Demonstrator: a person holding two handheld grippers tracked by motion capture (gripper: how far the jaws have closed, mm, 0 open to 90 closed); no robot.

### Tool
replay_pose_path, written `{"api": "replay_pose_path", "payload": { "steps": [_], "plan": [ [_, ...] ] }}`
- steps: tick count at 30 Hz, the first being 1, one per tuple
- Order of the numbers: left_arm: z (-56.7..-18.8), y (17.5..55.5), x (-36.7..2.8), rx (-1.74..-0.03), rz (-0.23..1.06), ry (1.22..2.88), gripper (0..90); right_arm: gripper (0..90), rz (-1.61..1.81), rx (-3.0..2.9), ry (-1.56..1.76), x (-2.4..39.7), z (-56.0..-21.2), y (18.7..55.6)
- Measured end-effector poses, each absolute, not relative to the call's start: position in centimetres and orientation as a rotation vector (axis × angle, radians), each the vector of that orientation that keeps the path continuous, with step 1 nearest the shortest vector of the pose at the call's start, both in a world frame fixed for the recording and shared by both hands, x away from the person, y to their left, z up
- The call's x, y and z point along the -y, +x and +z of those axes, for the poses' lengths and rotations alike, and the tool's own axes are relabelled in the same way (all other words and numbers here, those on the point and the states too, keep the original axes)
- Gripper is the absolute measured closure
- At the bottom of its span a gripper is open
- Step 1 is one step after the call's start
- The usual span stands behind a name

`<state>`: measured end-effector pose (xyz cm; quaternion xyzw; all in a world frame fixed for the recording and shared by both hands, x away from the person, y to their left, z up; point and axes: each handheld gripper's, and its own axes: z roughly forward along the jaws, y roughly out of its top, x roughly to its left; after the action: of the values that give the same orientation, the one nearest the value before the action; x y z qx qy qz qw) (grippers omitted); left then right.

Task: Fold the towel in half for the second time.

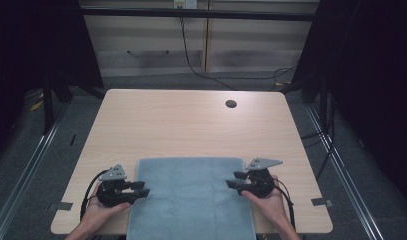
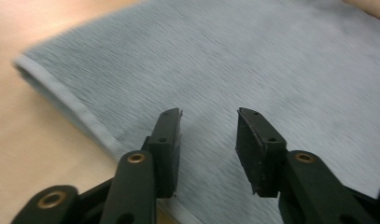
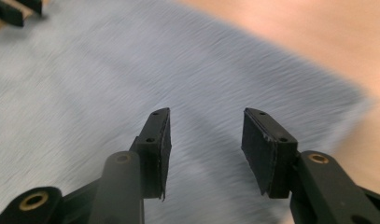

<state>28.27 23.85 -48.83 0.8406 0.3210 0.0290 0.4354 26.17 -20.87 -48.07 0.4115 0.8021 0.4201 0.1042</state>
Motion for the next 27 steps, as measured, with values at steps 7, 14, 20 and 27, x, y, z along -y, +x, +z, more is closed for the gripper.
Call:
{"api": "replay_pose_path", "payload": {
  "steps": [7, 14, 20, 27],
  "plan": [
    [-48.2, 32.0, -24.8, -0.888, 0.127, 2.020, 52.9, 51.4, 1.265, -2.227, 1.293, 23.0, -47.5, 30.1],
    [-48.8, 35.8, -25.5, -0.996, 0.154, 1.983, 45.0, 49.1, 1.271, -2.213, 1.325, 23.4, -48.3, 32.9],
    [-50.0, 36.8, -24.8, -0.985, 0.131, 1.998, 38.3, 46.3, 1.237, -2.271, 1.350, 23.5, -49.8, 33.5],
    [-50.7, 36.5, -24.3, -0.970, 0.151, 2.048, 38.3, 51.4, 1.200, -2.310, 1.354, 23.0, -50.6, 33.7]
  ]
}}
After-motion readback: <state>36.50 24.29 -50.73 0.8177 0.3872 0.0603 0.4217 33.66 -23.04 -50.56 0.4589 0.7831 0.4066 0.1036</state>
